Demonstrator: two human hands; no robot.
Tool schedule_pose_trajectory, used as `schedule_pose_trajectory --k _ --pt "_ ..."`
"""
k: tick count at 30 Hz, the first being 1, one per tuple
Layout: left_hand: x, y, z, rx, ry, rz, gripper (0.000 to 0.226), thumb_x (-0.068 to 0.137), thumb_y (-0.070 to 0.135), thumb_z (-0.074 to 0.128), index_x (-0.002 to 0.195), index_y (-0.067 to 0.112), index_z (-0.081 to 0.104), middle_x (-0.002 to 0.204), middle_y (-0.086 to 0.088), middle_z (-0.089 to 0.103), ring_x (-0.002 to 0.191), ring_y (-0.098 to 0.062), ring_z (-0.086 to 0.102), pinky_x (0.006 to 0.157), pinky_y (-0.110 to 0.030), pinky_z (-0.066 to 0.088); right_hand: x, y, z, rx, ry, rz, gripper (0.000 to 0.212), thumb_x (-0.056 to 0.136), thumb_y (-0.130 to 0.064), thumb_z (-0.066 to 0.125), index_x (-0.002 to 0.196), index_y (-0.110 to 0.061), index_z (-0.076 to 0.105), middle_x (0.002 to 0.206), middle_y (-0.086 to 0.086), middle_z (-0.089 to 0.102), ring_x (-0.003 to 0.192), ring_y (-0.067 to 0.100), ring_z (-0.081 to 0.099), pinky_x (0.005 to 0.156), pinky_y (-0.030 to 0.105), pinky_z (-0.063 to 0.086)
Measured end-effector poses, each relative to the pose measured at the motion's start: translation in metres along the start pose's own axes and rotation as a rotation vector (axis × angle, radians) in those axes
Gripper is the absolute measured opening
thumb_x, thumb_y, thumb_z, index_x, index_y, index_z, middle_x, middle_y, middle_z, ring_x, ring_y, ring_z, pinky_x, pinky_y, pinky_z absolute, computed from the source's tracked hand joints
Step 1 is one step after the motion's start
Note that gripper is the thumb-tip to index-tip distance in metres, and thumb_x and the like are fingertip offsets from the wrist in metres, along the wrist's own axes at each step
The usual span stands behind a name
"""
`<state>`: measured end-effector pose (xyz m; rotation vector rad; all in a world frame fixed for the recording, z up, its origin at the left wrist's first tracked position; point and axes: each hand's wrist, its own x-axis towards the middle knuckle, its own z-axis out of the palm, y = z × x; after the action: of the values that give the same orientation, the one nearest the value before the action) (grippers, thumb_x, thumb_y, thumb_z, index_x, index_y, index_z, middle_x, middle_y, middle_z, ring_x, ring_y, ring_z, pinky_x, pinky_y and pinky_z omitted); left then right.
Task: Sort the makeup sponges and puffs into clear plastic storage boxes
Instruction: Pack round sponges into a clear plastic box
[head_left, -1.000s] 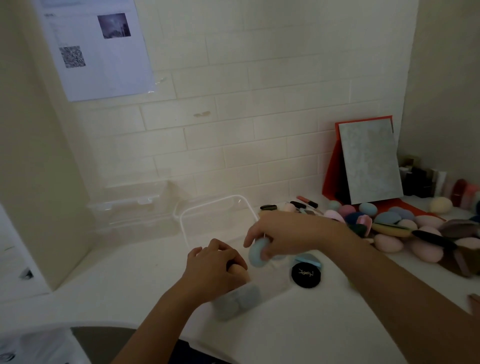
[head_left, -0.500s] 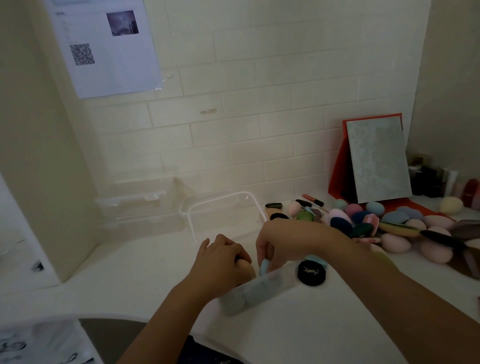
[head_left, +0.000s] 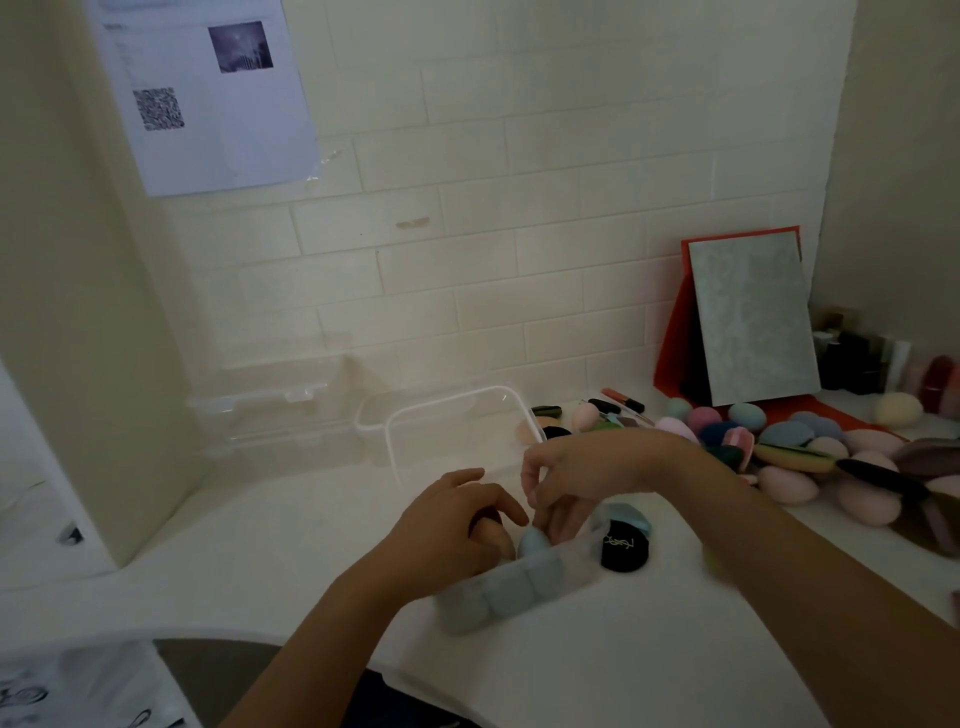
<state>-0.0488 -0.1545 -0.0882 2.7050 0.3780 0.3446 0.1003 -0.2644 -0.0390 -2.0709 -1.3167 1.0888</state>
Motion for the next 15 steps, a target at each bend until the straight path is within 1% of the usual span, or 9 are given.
schedule_pose_trajectory --k 2,4,6,7,9,10,11,13,15 --pt "0.001 -0.001 -0.001 0.021 -0.05 0.014 0.038 0.084 0.01 0.051 0.106 0.039 0.063 0.113 0.014 0.064 0.136 -0.001 0.018 0.102 -0.013 0.019 -0.001 0.002 -0.002 0.062 0.003 -0.015 0.006 0.095 -0.005 0.047 0.095 -0.01 0.05 0.095 0.014 0.069 0.077 0.025 0.069 0.079 0.03 0.058" --pt "0.003 -0.003 -0.001 0.027 -0.083 0.022 0.039 0.085 0.011 0.051 0.105 0.042 0.063 0.113 0.015 0.065 0.138 -0.002 0.016 0.108 -0.015 0.015 0.0 0.004 -0.002 0.048 0.012 -0.03 0.005 0.096 -0.01 0.046 0.095 -0.012 0.051 0.093 0.013 0.066 0.077 0.027 0.069 0.077 0.031 0.058" --pt "0.004 -0.004 0.0 0.02 -0.09 0.017 0.04 0.084 0.011 0.053 0.102 0.046 0.062 0.113 0.017 0.065 0.139 -0.002 0.014 0.11 -0.018 0.017 0.002 0.006 -0.004 0.041 0.061 -0.071 0.008 0.097 -0.019 0.049 0.095 -0.012 0.053 0.085 0.009 0.064 0.072 0.025 0.07 0.072 0.031 0.059" --pt "0.004 -0.005 0.0 0.017 -0.085 0.016 0.041 0.083 0.011 0.054 0.099 0.047 0.061 0.114 0.018 0.064 0.139 -0.002 0.014 0.109 -0.019 0.019 0.002 0.007 -0.008 0.05 0.115 -0.111 0.012 0.096 -0.023 0.052 0.092 -0.012 0.055 0.079 0.007 0.063 0.065 0.022 0.069 0.066 0.028 0.058" --pt "0.004 -0.006 0.001 0.013 -0.076 0.02 0.042 0.082 0.01 0.055 0.096 0.048 0.061 0.115 0.023 0.062 0.139 -0.002 0.015 0.11 -0.02 0.021 0.002 0.01 -0.022 0.065 0.308 -0.188 0.017 0.094 -0.027 0.055 0.086 -0.012 0.058 0.068 0.003 0.06 0.051 0.014 0.063 0.052 0.022 0.052" --pt "0.004 -0.006 0.001 0.011 -0.072 0.023 0.042 0.082 0.009 0.055 0.095 0.048 0.062 0.116 0.025 0.061 0.139 -0.003 0.015 0.111 -0.023 0.022 0.002 0.014 -0.03 0.074 0.446 -0.204 0.018 0.094 -0.026 0.056 0.083 -0.012 0.058 0.067 0.003 0.06 0.049 0.013 0.059 0.05 0.021 0.05" --pt "0.004 -0.006 0.001 0.009 -0.071 0.023 0.041 0.082 0.01 0.055 0.096 0.047 0.063 0.118 0.026 0.059 0.139 -0.003 0.015 0.111 -0.026 0.024 0.004 0.021 -0.039 0.08 0.603 -0.197 0.018 0.093 -0.026 0.056 0.081 -0.013 0.058 0.068 0.004 0.06 0.052 0.013 0.058 0.052 0.022 0.049" --pt "0.004 -0.006 0.001 0.015 -0.073 0.016 0.038 0.084 0.01 0.055 0.1 0.043 0.065 0.119 0.027 0.057 0.139 -0.003 0.015 0.111 -0.028 0.027 0.009 0.042 -0.053 0.001 0.942 -0.111 0.016 0.093 -0.024 0.054 0.082 -0.014 0.055 0.08 0.006 0.061 0.068 0.016 0.057 0.064 0.028 0.047" --pt "0.004 -0.006 0.001 0.016 -0.076 0.015 0.036 0.085 0.01 0.055 0.101 0.04 0.066 0.118 0.028 0.057 0.139 -0.004 0.015 0.111 -0.03 0.027 0.015 0.068 -0.063 -0.135 1.126 0.007 0.013 0.095 -0.022 0.05 0.092 -0.011 0.056 0.096 0.009 0.062 0.083 0.019 0.053 0.072 0.029 0.041"
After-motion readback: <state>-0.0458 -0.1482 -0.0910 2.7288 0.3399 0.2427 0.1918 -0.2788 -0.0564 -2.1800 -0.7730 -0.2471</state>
